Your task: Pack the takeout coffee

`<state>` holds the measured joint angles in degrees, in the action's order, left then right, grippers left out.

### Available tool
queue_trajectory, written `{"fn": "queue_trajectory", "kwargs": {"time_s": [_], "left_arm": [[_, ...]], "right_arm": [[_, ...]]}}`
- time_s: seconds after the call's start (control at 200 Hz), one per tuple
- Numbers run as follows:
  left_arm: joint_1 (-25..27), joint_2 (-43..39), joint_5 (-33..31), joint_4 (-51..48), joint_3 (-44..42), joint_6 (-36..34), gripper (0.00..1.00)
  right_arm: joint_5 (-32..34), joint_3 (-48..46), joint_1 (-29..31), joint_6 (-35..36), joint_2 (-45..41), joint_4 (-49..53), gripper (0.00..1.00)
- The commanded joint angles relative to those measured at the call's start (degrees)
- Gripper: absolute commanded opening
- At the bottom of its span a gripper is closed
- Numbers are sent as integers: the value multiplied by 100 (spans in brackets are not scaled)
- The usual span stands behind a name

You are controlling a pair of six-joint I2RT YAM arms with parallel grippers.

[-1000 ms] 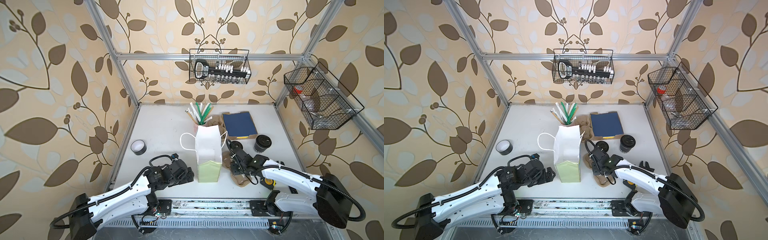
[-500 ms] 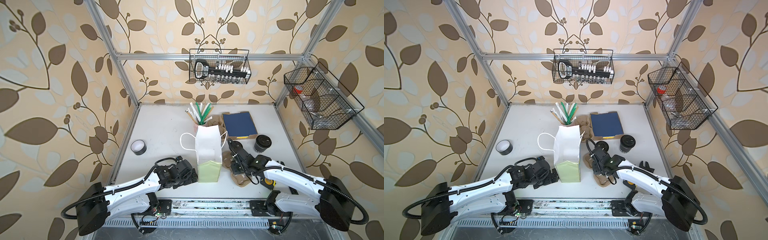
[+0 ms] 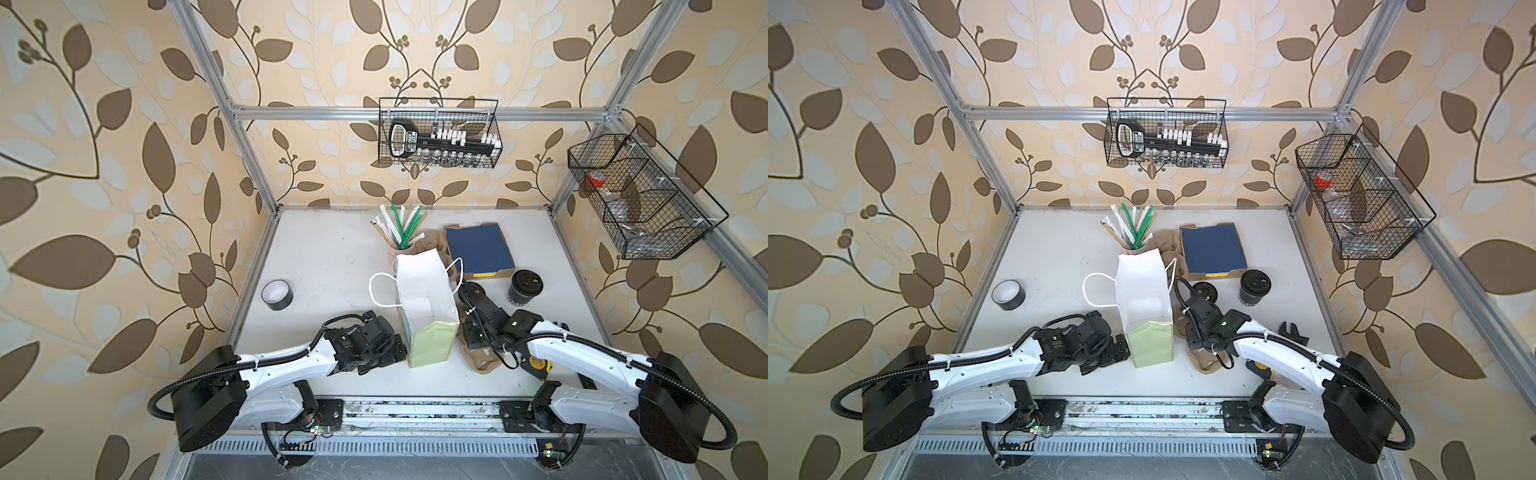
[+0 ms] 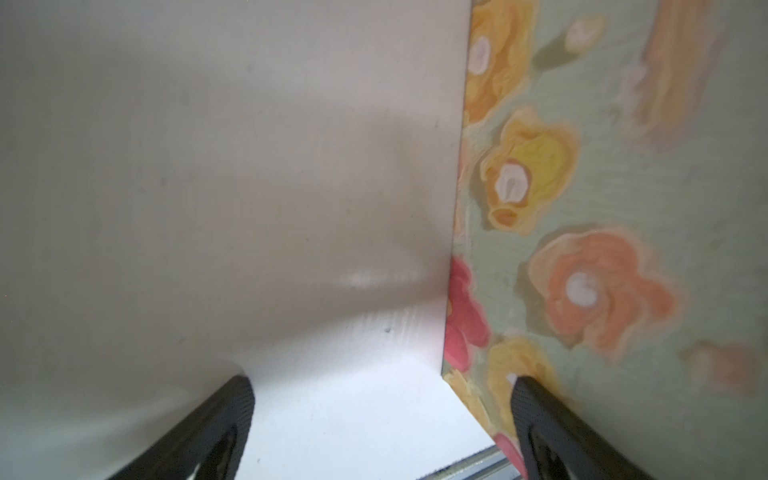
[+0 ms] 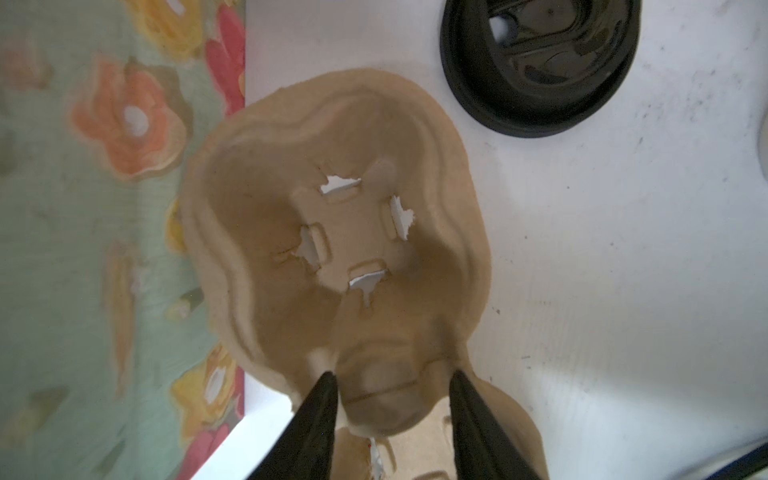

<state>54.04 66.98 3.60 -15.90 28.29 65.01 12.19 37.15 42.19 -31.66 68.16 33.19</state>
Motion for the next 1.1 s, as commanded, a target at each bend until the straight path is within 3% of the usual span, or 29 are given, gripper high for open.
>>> {"fn": "queue_trajectory", "kwargs": {"time_s": [0.0, 0.345, 0.585, 0.82, 1.095], "left_arm": [[28, -18, 44, -132, 214, -120, 99], [2, -2311, -1819, -2818, 988, -965, 99], [1, -2646, -3213, -4497, 2340, -1710, 99], [2, -2733, -3777, -4764, 3042, -2350, 99], [6, -2892, -4137, -4624, 3011, -2765, 99]], "right_arm": [[4, -100, -18, 28, -78, -5, 46], [-71, -173, -22, 38, 42, -110, 42], [-74, -154, -27, 54, 206, -135, 44], [-139, -129, -15, 36, -55, -64, 50], [-146, -120, -32, 72, 132, -82, 49]]}}
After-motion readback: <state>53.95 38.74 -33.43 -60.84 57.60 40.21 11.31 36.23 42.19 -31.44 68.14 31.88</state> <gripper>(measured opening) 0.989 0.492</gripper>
